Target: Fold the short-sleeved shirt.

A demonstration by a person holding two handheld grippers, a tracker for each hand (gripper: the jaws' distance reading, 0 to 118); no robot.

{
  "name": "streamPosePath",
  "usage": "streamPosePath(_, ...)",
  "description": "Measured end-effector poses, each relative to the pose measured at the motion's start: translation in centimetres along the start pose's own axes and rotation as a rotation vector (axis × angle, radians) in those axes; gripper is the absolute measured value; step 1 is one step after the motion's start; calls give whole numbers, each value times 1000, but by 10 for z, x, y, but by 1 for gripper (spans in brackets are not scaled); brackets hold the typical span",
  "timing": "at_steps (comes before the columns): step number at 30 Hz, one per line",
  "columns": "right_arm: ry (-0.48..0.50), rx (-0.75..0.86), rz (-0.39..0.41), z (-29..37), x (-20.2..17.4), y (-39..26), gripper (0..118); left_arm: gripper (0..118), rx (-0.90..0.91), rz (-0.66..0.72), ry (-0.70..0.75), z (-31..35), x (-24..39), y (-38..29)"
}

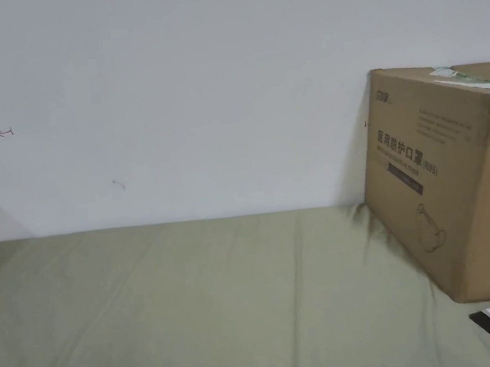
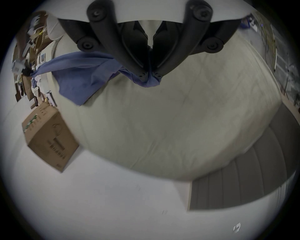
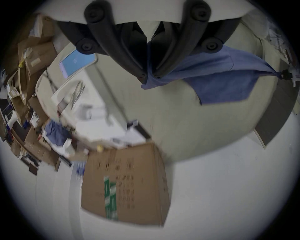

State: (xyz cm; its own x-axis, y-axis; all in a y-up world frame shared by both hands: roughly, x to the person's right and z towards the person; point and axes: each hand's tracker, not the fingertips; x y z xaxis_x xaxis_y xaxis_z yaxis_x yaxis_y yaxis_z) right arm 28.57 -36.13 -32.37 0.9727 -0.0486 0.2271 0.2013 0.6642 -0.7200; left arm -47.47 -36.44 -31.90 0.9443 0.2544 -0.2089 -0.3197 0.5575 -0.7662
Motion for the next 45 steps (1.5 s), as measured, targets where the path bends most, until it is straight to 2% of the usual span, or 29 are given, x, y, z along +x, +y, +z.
streamPosePath(3, -35, -197, 53, -52, -14, -20, 3, 2, -105, 17, 80, -37, -5, -10)
streamPosePath(6, -65, -274, 79, -90, -21, -41, 3, 9, -145, 45, 140, -57, -8, -19)
streamPosePath(7, -62, -276, 75, -96, -23, -44, 3, 25, -142, 57, 127, -60, -8, -25)
streamPosePath(8, -57, -276, 67, -99, -22, -46, 11, 65, -141, 67, 119, -62, -9, -29)
streamPosePath(9, -57, -274, 54, -99, -22, -48, 24, 95, -154, 73, 115, -64, -10, -32)
streamPosePath(10, -59, -256, 52, -94, -20, -53, 48, 112, -194, 73, 115, -65, -11, -34)
streamPosePath(11, -59, -236, 72, -90, -18, -52, 96, 115, -190, 69, 117, -62, -13, -37)
streamPosePath(12, -51, -227, 92, -87, -17, -51, 117, 115, -161, 62, 109, -53, -14, -37)
streamPosePath(14, 7, -175, 106, -65, -15, -49, 112, 115, -57, 45, 80, -29, -14, -30)
streamPosePath(17, 45, -73, 86, -29, -21, -35, 112, 115, 125, 23, 45, 11, -21, -23)
streamPosePath(20, 204, 113, 77, 29, -40, -26, 107, 114, 270, 3, 6, 65, -10, -25)
streamPosePath(22, 343, 295, 50, 75, -65, -27, 102, 112, 334, -22, -94, 97, -1, -33)
streamPosePath(23, 395, 377, 35, 92, -75, -31, 83, 101, 397, -43, -100, 113, 12, -44)
streamPosePath(24, 423, 432, 20, 104, -86, -36, 58, 84, 445, -84, -87, 126, 19, -53)
streamPosePath(25, 454, 458, 11, 112, -96, -38, 22, 57, 469, -121, -73, 134, 25, -60)
streamPosePath(26, 457, 475, 0, 127, -111, -41, 0, 6, 483, -153, -37, 140, 30, -66)
streamPosePath(27, 468, 465, -4, 134, -119, -42, 0, 0, 487, -167, 25, 144, 37, -76)
streamPosePath(29, 553, 435, -15, 140, -129, -43, 0, 0, 472, -159, -11, 147, 35, -80)
streamPosePath(31, 578, 427, 46, 137, -141, -40, 0, 0, 415, -158, 9, 138, 24, -72)
streamPosePath(33, 627, 429, 128, 137, -147, -43, 0, 0, 122, -143, 71, 109, 10, -47)
streamPosePath(34, 618, 405, 161, 130, -154, -41, 0, 0, -110, -104, 55, 88, 0, -36)
streamPosePath(35, 607, 375, 184, 128, -158, -42, 0, 0, -244, -41, 21, 65, -11, -34)
streamPosePath(36, 605, 344, 197, 127, -160, -43, 0, 0, -227, -8, -65, 47, -23, -39)
streamPosePath(37, 611, 336, 197, 127, -161, -46, 0, 2, -192, 31, -64, 36, -31, -39)
streamPosePath(38, 612, 328, 198, 122, -166, -48, 0, 21, -201, 64, -25, 22, -37, -39)
streamPosePath(40, 614, 316, 201, 122, -167, -54, 0, 89, -182, 110, 43, 2, -41, -37)
streamPosePath(41, 615, 312, 201, 122, -166, -57, 0, 118, -164, 128, 57, -10, -46, -37)
streamPosePath(43, 615, 304, 205, 116, -166, -61, 0, 116, -76, 196, 34, -27, -50, -41)
streamPosePath(45, 609, 274, 228, 115, -169, -62, 0, 116, -114, 265, -11, -51, -51, -39)
